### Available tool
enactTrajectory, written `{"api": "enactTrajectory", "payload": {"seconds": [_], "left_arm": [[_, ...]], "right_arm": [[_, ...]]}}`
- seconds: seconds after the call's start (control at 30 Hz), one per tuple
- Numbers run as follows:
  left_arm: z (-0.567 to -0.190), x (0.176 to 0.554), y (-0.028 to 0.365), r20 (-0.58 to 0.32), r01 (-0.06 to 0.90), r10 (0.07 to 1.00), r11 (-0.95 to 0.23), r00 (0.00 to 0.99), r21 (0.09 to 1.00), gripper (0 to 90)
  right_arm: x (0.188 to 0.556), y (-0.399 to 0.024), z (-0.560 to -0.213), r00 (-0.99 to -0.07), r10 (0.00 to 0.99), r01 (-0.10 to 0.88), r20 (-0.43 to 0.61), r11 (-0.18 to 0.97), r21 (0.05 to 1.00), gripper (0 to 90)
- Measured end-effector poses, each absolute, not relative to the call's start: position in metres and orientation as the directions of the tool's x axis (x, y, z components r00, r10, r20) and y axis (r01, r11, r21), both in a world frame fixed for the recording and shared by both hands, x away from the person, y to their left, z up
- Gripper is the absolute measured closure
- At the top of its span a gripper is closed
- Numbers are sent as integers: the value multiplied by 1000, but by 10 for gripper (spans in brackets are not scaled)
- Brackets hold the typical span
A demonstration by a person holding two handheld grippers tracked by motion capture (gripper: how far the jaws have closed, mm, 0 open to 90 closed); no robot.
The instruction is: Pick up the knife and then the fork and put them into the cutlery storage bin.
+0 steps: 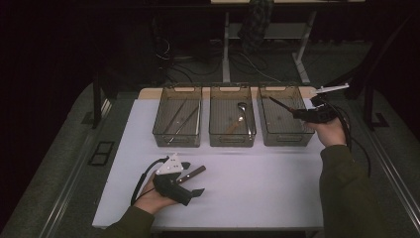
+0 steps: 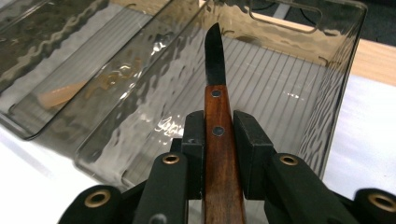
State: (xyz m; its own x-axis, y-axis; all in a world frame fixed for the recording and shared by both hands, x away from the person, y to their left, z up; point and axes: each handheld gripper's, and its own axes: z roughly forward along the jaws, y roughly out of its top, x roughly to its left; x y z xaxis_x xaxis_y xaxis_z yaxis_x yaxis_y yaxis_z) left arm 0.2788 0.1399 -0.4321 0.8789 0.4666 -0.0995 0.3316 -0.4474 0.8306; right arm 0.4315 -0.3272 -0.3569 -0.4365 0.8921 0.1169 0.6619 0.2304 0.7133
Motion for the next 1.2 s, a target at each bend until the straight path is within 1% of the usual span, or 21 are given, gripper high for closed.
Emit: {"api": "enactTrajectory", "payload": {"seconds": [0.2,0.7,1.2], "left_arm": [[-433,279,139,-106,335,460,-450,881,828,0],[-434,278,138,-116,335,441,-460,890,822,0],[-435,278,136,-124,341,431,-471,894,814,0]], "right_arm": [[443,-321,-371,-428,898,688,100,252,680,748],[459,-304,-394,-412,903,731,122,248,636,748],[461,-302,-401,-416,903,751,108,274,601,741]]}}
